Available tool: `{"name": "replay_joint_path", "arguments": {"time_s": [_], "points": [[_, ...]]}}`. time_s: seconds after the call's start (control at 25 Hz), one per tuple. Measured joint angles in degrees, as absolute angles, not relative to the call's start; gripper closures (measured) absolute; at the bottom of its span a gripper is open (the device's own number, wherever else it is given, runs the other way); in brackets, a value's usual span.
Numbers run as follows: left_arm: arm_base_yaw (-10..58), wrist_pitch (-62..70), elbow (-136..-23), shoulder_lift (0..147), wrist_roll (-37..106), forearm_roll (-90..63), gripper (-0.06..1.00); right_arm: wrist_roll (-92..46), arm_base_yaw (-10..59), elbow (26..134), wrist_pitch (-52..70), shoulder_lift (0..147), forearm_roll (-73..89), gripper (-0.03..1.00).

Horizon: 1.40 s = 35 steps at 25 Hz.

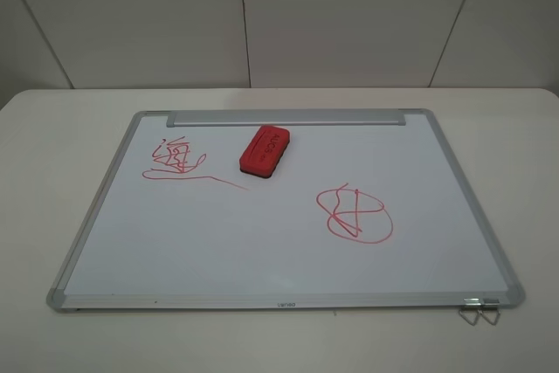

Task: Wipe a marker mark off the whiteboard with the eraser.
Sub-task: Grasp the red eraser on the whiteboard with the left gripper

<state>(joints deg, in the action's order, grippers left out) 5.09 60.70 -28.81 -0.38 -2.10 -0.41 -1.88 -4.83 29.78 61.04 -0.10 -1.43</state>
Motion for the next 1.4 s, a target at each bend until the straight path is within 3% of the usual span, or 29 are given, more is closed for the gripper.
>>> {"name": "replay_joint_path", "arguments": {"time_s": [0.84, 1.12, 1.4], "points": [[5.09, 60.14, -29.5, 4.36, -1.62, 5.97, 0.17, -1.88, -4.83, 29.78, 61.04, -0.1, -1.43, 0.26], [5.09, 55.78, -37.46, 28.52, 2.77, 3.6, 0.17, -1.88, -4.83, 29.78, 61.04, -0.1, -1.43, 0.26], [5.21, 55.61, -54.84, 65.59, 3.65, -1.92, 0.17, -1.88, -4.83, 29.78, 61.04, -0.1, -1.43, 0.26]]}}
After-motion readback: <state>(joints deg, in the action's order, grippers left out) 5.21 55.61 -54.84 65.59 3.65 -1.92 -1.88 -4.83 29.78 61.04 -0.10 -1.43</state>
